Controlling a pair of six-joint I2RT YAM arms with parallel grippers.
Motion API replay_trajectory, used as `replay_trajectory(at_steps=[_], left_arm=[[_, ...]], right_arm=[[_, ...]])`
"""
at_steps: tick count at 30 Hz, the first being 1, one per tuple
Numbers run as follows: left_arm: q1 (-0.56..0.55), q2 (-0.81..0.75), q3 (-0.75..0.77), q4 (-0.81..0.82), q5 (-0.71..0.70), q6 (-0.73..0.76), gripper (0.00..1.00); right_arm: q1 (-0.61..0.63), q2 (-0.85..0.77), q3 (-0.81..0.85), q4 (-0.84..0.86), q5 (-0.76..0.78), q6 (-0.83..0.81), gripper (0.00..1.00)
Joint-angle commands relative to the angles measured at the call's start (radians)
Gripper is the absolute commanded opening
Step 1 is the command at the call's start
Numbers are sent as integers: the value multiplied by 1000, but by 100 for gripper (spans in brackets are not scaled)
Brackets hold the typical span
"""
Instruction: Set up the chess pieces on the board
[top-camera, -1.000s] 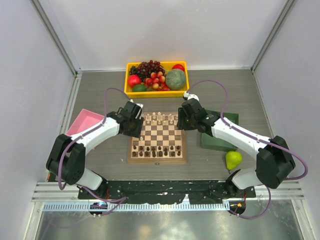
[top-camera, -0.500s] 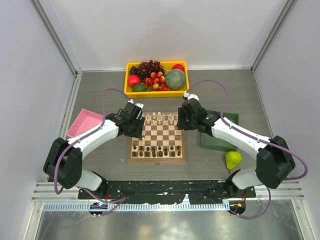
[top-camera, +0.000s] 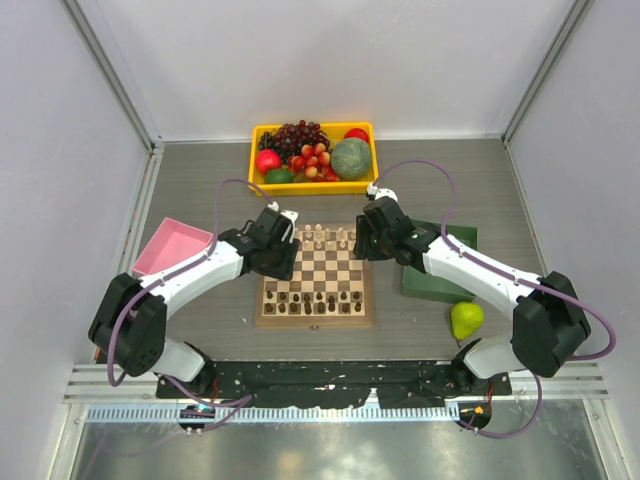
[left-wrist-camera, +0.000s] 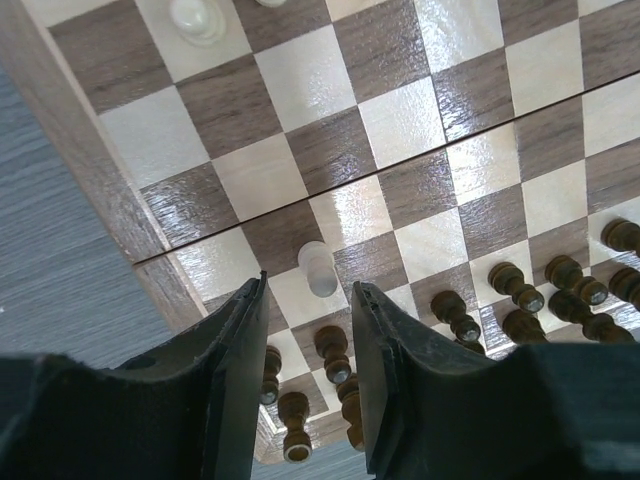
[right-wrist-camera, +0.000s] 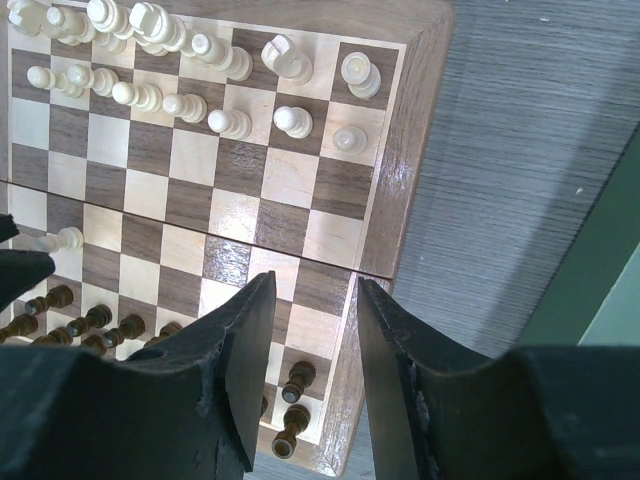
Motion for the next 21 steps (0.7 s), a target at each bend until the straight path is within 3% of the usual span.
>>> replay_trajectory(at_steps=[1, 13, 21], left_arm=[[-13, 23, 24, 20, 17, 0, 43], [-13, 66, 63, -9, 15, 29, 29], [-13, 61, 72, -20, 14, 47, 3]], right_arm=[[2, -3, 36, 26, 2, 1, 45], [2, 1, 33, 26, 5, -4, 45], [2, 6, 31, 26, 2, -7, 45]])
